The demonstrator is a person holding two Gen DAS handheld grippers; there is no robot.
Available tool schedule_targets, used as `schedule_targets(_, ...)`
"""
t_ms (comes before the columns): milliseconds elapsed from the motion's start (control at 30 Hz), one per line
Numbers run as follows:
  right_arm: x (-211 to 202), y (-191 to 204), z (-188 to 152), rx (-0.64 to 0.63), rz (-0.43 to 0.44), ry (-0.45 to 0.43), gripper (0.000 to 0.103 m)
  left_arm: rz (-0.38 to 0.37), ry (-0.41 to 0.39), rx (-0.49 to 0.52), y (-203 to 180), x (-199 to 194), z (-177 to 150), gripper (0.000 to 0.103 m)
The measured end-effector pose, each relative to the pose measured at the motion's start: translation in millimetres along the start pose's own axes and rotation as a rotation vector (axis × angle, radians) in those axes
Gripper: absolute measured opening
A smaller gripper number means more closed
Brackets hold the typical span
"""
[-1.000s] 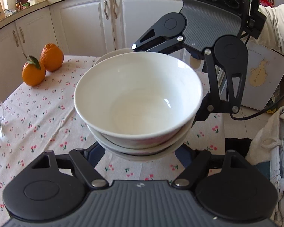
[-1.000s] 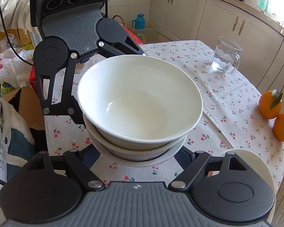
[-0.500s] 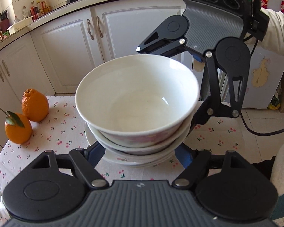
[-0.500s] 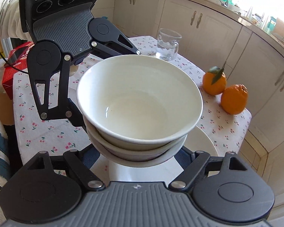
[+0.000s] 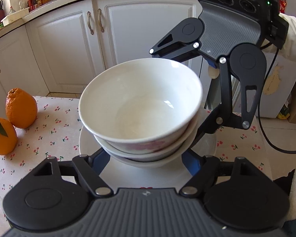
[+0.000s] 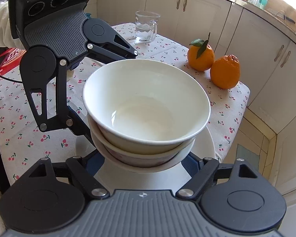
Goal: Organize plates and bowls
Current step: 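Lower the bowls onto the plates and open both grippers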
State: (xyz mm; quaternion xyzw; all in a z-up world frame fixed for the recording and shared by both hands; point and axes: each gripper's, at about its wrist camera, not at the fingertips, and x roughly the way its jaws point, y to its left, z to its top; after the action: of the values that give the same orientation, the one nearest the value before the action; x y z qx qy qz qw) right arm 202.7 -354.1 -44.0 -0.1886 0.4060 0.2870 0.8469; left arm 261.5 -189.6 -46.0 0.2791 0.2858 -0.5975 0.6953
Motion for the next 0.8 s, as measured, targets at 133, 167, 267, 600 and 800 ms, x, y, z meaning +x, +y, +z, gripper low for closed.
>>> schedule_targets(133, 1, -2, -1, 0.018, 0.000, 0.005, 0.087, 0.001, -0.003, -0.003, 1, 2, 0, 0.079)
schedule_targets(167, 1, -2, -1, 0.022, 0.001, 0.003, 0.087, 0.002, -0.005, -0.003, 1, 2, 0, 0.079)
schedule_targets(267, 1, -3, -1, 0.033, 0.002, 0.005, 0.087, 0.026, -0.007, 0.022, -6, 0, 0, 0.079)
schedule_targets(600, -16, 15, -6, 0.092, -0.057, -0.017, 0.098, 0.175, -0.103, -0.030, -29, -40, -15, 0.091)
schedule_targets(800, -61, 50, 0, 0.176, -0.213, -0.063, 0.102, 0.392, -0.286, -0.138, -68, -106, -16, 0.103)
